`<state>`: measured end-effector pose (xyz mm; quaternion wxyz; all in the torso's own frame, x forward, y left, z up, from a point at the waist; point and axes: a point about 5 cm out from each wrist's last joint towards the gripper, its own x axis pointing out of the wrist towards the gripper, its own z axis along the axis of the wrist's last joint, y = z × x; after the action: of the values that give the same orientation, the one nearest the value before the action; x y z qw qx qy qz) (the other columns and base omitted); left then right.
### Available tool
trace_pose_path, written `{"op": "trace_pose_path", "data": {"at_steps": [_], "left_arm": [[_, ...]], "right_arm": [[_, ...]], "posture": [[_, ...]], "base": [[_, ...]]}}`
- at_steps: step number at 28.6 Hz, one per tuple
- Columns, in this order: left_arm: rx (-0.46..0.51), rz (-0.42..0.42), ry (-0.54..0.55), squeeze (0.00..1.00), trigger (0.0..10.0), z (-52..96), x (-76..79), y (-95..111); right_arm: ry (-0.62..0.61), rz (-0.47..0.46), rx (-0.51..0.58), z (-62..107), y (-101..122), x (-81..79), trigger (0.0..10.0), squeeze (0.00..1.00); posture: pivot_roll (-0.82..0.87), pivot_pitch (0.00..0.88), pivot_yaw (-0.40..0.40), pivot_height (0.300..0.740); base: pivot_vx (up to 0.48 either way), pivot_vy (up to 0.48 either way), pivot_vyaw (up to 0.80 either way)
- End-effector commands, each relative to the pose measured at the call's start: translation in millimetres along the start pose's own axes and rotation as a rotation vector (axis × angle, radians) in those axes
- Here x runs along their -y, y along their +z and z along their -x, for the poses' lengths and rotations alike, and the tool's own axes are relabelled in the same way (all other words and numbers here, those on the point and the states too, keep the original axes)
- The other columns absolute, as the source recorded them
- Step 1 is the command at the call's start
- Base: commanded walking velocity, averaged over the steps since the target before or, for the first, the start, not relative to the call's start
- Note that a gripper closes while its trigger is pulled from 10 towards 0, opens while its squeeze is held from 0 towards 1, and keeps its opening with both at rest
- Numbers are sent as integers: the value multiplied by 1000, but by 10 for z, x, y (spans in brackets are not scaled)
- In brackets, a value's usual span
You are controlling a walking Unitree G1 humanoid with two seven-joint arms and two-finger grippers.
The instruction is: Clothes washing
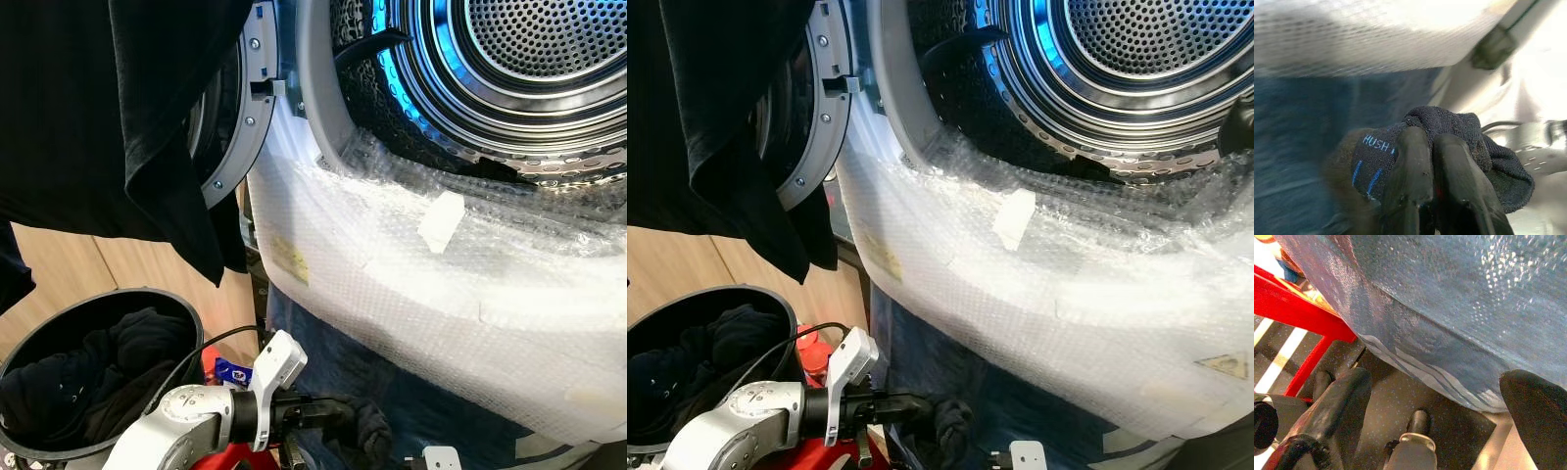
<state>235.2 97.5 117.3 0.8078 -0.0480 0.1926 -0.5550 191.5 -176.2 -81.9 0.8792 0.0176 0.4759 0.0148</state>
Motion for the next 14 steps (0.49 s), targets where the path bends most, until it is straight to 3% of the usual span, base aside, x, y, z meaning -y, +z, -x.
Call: {"op": "trace_pose_path", "data": {"at_steps": [1,5,9,10,11,14], "left_arm": [[11,-2,43,0,0,79,-50,-7],[-3,14,51,0,0,100,-55,-94],[-41,52,60,0,0,82,-79,-269],[-41,60,65,0,0,80,-84,-287],[-39,68,64,0,0,77,-83,-301],[-47,70,58,0,0,64,-73,-335]], "right_arm": [[13,31,25,6,35,37,10000,0],[53,122,52,18,93,86,10000,0],[192,225,102,39,192,65,10000,35],[236,248,111,51,202,65,10000,918],[292,275,121,71,210,80,10000,1000],[386,279,121,117,194,140,10000,1000]], "posture": [[47,0,-10,740],[55,0,-12,740],[39,0,-12,740],[39,0,-12,740],[39,0,-12,740],[31,0,-17,740]], "base": [[0,0,0],[0,0,0],[0,0,0],[0,0,0],[0,0,0],[0,0,0]]}}
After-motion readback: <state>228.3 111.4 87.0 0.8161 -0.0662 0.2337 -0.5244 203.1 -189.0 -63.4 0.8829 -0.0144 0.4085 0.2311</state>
